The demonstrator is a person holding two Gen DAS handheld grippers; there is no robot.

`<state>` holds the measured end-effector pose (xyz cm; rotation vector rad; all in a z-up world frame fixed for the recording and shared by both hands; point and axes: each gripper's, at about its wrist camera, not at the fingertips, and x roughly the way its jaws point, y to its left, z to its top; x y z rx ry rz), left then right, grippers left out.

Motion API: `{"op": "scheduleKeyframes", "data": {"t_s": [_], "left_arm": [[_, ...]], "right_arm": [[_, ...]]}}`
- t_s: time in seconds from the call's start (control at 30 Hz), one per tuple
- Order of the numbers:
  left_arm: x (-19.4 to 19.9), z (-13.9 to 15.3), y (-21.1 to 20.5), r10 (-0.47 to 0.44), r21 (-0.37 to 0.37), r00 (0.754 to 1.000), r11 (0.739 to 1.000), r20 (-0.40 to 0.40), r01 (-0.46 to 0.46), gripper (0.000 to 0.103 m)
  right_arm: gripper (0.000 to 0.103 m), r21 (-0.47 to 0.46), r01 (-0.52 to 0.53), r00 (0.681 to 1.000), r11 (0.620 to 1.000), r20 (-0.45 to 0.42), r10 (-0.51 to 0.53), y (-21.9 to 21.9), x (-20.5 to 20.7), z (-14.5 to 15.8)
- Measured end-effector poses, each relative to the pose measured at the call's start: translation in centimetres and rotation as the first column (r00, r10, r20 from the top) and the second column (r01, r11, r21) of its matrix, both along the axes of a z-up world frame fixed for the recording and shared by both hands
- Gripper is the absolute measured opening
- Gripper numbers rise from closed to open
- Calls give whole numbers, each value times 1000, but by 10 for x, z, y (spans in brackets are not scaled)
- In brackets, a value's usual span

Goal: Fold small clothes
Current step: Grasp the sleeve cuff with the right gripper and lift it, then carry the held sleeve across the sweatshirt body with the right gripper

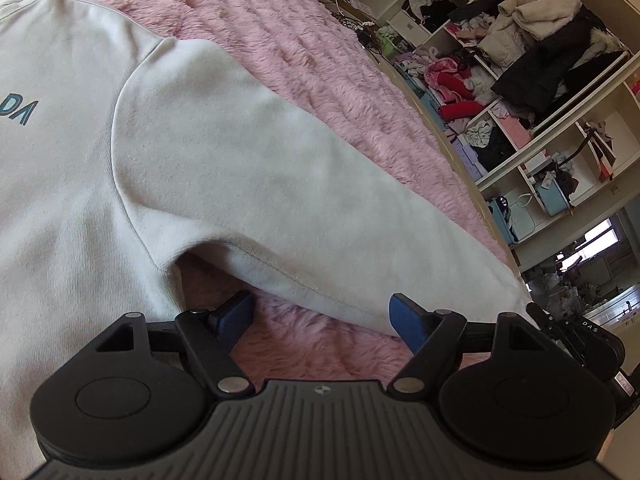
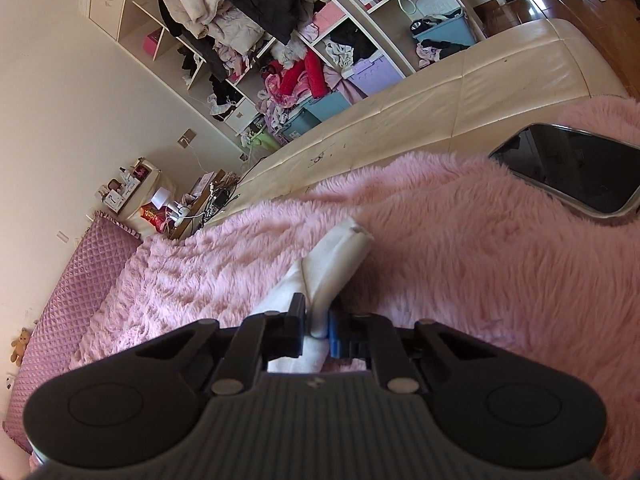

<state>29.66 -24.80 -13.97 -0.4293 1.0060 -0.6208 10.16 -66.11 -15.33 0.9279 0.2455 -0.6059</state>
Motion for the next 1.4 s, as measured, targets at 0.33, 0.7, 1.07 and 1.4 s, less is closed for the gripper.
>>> {"op": "scheduleKeyframes", "data": {"t_s": [0.33, 0.7, 1.07, 1.4], "left_arm": [[-16, 42, 66, 80, -13, 996, 997, 45, -80, 89], [-55, 80, 228, 351, -83, 935, 935, 57, -346, 89], [-98, 79, 372, 634, -117, 768, 772, 88, -625, 89], [-105, 43, 430, 717, -152, 697, 688, -6, -710, 89]], "right_arm": [[3, -123, -114, 992, 986, 39, 119, 42, 23, 65], [3, -224, -417, 878, 881, 149, 454, 225, 102, 140], [2, -320, -754, 556, 573, 154, 817, 491, 134, 134], [38, -209, -931, 323, 298, -93, 942, 614, 137, 26]]}}
